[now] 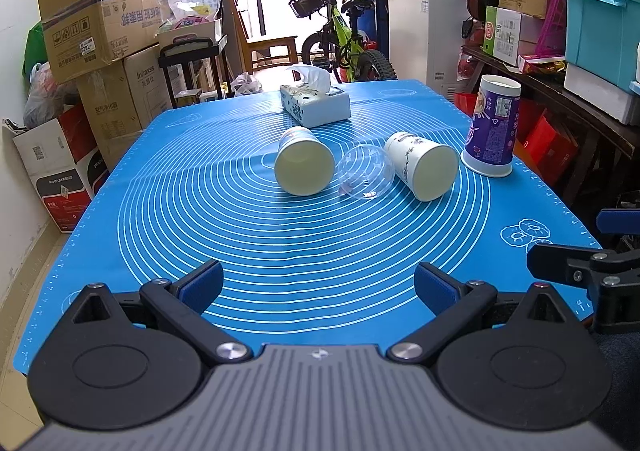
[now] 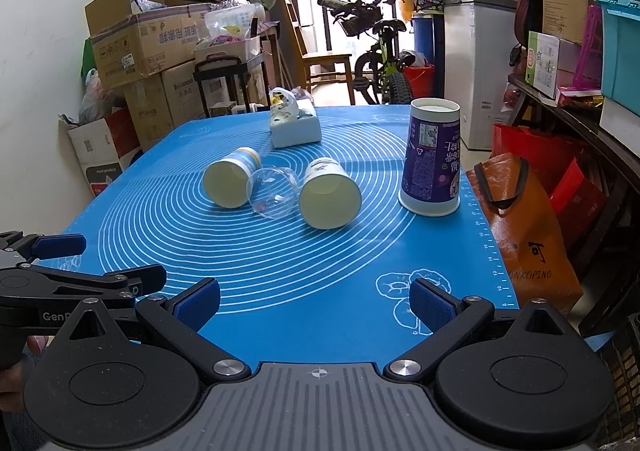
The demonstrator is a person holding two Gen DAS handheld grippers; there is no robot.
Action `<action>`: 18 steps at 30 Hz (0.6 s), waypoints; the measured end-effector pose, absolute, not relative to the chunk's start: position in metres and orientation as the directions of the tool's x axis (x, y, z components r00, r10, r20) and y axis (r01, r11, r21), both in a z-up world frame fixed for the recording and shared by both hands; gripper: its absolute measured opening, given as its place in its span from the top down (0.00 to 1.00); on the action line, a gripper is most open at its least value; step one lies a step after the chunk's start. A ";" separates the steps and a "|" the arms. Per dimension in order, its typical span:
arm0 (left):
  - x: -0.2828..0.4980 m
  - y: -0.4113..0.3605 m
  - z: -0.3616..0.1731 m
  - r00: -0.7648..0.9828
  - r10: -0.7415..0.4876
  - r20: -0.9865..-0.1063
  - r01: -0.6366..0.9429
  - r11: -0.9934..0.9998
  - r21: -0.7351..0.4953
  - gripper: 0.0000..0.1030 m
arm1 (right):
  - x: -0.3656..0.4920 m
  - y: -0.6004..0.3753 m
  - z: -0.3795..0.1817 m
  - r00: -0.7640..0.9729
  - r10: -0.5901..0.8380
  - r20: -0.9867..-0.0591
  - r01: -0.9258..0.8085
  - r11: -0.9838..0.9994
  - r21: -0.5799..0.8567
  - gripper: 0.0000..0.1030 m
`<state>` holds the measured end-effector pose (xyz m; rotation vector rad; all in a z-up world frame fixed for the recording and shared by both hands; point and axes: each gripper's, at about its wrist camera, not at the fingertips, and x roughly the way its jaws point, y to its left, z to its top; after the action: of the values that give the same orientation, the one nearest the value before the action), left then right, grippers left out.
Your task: Flip cup upside down
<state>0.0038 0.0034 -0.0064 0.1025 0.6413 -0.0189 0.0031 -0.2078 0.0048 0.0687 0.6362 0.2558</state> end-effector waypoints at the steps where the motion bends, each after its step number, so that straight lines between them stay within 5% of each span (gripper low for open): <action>1: 0.004 0.003 -0.006 0.801 0.014 -0.598 0.049 0.995 0.089 0.02 | 0.003 -0.208 0.005 0.774 0.257 -0.579 -0.215 0.966 0.142 0.03; 18: 0.009 0.011 -0.004 0.802 0.016 -0.597 0.047 0.995 0.091 0.02 | 0.005 -0.204 0.003 0.771 0.257 -0.582 -0.219 0.966 0.136 0.03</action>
<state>0.0087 0.0111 -0.0041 0.1027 0.6403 -0.0164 0.0049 -0.2038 0.0027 0.0613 0.6397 0.2585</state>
